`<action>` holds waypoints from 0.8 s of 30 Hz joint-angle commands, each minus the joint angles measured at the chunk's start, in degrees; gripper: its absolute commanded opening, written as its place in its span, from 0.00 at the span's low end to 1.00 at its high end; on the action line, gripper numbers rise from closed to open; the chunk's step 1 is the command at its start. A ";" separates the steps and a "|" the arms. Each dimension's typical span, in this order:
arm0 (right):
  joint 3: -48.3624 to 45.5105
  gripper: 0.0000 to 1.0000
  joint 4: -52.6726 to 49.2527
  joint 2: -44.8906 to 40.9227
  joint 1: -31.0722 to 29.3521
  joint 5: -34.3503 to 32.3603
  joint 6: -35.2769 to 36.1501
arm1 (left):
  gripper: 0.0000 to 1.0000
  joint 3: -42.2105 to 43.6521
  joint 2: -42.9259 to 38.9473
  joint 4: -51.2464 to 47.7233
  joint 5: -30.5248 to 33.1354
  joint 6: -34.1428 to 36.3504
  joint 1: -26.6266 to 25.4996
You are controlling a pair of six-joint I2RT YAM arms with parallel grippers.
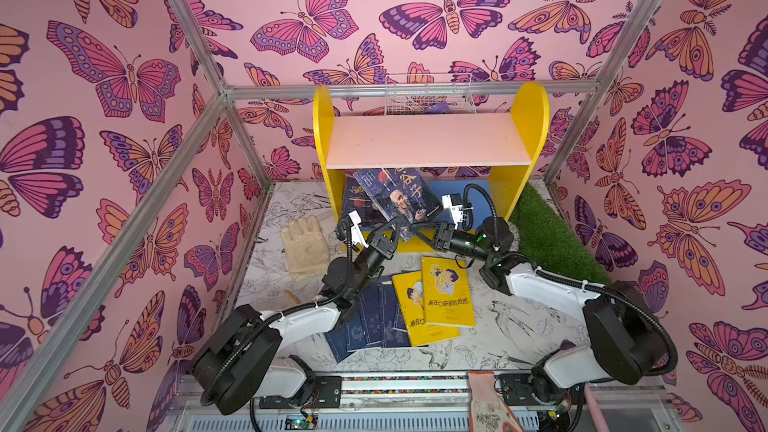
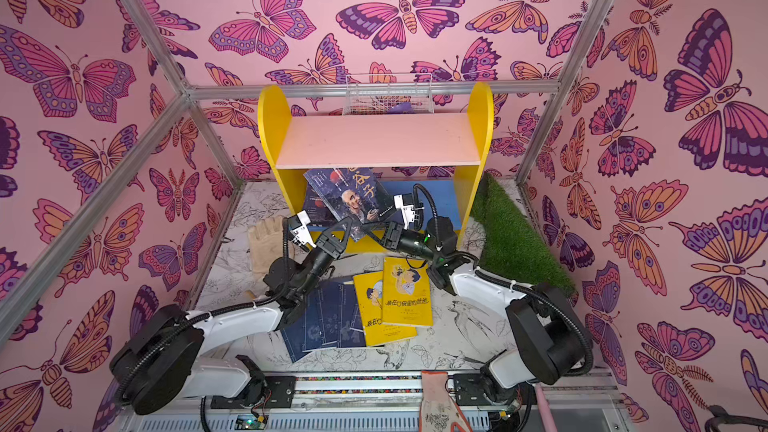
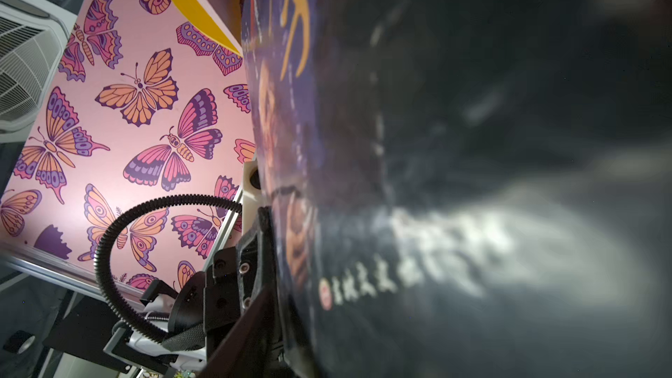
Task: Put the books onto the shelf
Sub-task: 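Lift the second purple book with both grippers toward the shelf, then lay the second purple book on the shelf stack with right gripper while left withdraws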
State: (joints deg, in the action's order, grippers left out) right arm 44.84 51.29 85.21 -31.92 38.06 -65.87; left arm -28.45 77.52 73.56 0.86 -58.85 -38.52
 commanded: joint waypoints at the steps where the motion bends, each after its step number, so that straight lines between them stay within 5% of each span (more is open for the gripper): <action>1: 0.95 0.39 9.64 -1.24 0.52 -6.87 -3.05 | 0.00 1.65 -0.77 6.16 -2.07 0.46 -0.66; 13: 4.86 0.28 11.97 0.56 0.99 -10.75 -7.11 | 0.00 3.25 3.64 6.70 -0.25 0.02 -2.25; 20: 6.46 0.03 9.59 1.36 1.06 -11.46 -5.97 | 0.00 2.34 7.10 7.59 -1.94 -0.76 -2.84; 21: 6.77 0.03 8.27 1.29 1.15 -11.29 -5.31 | 0.03 2.83 7.12 7.55 -1.19 -1.07 -2.85; 24: 8.08 0.01 -1.19 0.22 1.83 -10.79 -0.56 | 0.61 5.36 6.43 7.50 2.76 -1.61 -2.68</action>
State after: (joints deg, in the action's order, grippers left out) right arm 47.79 49.87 87.13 -31.59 31.90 -69.95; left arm -25.96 83.72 81.01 5.85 -60.99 -39.70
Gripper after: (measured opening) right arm 0.158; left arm 0.401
